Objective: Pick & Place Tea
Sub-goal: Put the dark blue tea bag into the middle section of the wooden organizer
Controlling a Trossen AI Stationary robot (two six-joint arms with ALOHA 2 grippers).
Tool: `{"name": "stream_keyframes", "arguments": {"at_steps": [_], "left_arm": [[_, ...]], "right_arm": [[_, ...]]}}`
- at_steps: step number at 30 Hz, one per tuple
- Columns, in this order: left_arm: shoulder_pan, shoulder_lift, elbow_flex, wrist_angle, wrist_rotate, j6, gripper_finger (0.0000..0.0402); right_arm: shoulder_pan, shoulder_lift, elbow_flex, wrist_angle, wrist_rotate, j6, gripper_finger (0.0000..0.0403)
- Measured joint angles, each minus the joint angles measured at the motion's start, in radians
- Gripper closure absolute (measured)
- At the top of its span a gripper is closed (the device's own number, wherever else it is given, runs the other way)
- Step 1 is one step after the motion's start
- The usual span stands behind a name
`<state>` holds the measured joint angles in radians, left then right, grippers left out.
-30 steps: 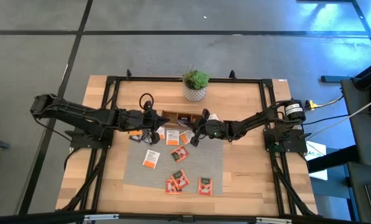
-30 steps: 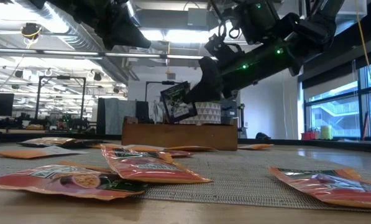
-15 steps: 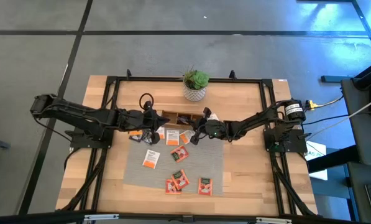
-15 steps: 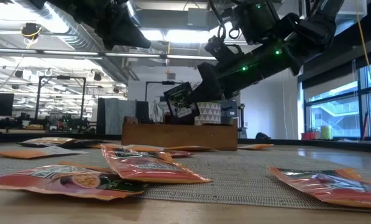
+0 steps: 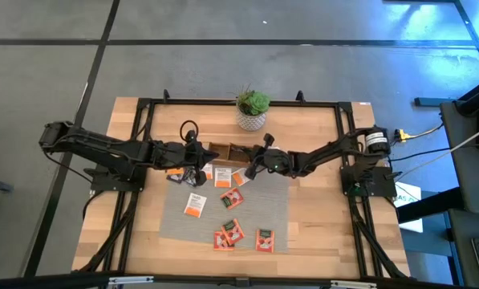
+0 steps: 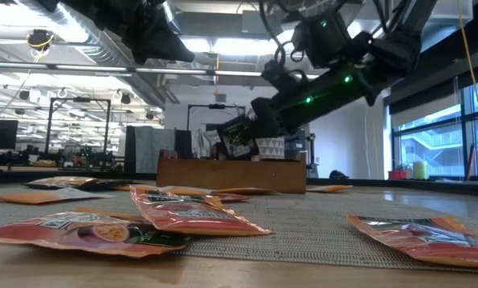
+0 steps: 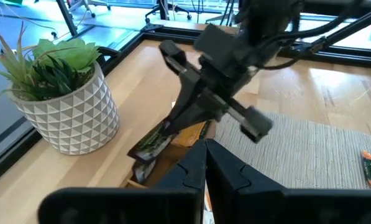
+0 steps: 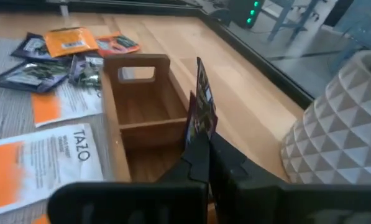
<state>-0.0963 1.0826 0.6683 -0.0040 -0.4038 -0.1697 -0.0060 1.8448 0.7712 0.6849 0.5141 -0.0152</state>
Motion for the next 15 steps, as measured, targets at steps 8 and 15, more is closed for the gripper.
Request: {"name": "stream_keyframes", "arguments": {"at_steps": [8,15], "left_arm": [[0.0,0.007,-0.007,-0.008,-0.007,-0.01,0.0398],[0.0,0.021,-0.007,-0.008,-0.023,-0.01,0.0399]], "right_arm": [[-0.028,0.08,0.0,0.157,-0.027,0.011,0.0398],[-0.036,0.095,0.0,0.156,-0.03,0.039,0.0397]]}}
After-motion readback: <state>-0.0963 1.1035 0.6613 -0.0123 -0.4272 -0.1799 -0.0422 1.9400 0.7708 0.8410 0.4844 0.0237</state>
